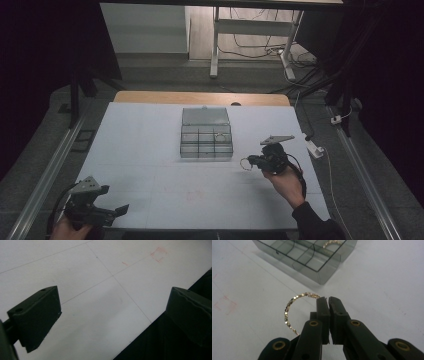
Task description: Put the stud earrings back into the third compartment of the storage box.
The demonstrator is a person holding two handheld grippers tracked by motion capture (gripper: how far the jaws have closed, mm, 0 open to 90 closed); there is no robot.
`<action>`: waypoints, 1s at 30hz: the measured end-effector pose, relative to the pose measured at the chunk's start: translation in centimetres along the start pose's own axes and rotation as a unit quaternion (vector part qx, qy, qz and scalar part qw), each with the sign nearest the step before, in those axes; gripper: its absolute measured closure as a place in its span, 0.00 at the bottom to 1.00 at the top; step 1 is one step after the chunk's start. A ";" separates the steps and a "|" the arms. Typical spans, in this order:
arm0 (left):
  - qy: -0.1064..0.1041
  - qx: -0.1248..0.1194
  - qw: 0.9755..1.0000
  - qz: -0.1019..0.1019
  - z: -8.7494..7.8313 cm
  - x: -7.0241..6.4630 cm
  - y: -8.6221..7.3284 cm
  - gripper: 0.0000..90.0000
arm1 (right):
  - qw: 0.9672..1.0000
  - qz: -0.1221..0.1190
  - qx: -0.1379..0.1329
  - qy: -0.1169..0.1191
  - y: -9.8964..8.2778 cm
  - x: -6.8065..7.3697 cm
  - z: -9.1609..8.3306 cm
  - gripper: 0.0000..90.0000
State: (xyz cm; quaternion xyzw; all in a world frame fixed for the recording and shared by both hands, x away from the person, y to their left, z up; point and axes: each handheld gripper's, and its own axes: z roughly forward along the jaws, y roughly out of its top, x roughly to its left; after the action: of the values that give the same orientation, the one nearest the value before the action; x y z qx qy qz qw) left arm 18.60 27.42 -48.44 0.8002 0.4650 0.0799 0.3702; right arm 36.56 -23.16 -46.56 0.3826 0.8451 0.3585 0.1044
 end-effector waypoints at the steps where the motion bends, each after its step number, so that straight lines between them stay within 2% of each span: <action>1: 0.000 0.000 1.000 0.000 0.0 0.0 0.0 0.00 | 1.000 0.001 -0.005 0.000 0.1 0.0 -0.1 0.97; 13: 0.000 0.001 1.000 0.000 0.0 0.0 0.0 0.00 | 0.999 0.001 -0.046 0.004 2.1 0.3 -0.5 0.97; 24: -0.001 0.001 1.000 -0.002 0.0 0.1 0.0 0.00 | 0.999 -0.002 -0.054 0.001 3.8 0.2 0.3 0.97; 30: -0.002 0.001 1.000 -0.002 0.0 0.1 0.0 0.00 | 0.999 -0.006 -0.050 -0.002 5.2 0.1 1.4 0.97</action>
State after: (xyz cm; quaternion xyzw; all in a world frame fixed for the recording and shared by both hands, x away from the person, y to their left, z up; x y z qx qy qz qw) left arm 18.72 27.50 -48.47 0.8001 0.4657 0.0767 0.3702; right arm 40.10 -19.99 -44.02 0.3729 0.8281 0.3988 0.1270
